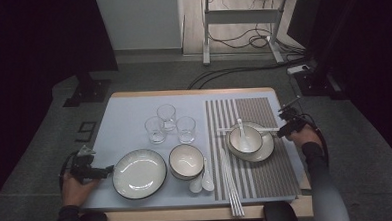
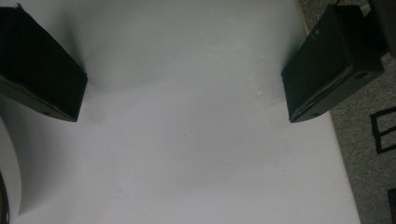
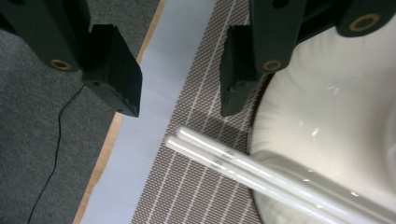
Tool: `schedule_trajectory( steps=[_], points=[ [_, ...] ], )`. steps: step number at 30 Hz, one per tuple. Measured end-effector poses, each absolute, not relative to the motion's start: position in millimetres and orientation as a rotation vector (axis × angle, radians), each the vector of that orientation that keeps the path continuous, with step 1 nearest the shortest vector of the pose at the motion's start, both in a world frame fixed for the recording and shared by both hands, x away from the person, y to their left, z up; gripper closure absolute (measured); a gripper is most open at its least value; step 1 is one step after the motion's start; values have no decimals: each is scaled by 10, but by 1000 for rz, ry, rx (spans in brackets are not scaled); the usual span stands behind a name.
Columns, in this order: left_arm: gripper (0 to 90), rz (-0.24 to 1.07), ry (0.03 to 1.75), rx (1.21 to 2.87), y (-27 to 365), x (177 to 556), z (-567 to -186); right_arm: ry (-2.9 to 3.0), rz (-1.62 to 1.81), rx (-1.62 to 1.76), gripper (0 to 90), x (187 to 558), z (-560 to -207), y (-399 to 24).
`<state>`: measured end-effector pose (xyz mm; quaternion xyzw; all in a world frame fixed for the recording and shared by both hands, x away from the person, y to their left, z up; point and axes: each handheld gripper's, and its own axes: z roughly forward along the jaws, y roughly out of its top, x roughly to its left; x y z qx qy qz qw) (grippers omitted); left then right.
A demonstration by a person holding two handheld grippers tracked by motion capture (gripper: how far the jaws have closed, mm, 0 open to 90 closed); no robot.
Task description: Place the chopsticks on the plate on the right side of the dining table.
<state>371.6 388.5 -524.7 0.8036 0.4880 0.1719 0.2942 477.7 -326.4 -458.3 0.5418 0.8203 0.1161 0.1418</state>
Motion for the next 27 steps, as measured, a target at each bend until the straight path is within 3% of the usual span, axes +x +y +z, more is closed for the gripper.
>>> schedule_trajectory(
  steps=[7,19,27],
  points=[
    [0,458,1299,2139,3885,3716,-5247,2379,410,1540,440,4622,-4459,-3220],
    [0,458,1299,2139,3884,3715,-5247,2421,540,1468,498,4438,-4178,-2992],
    [0,458,1299,2139,3884,3715,-5247,2445,611,1437,509,4449,-4170,-2815]
  ],
)
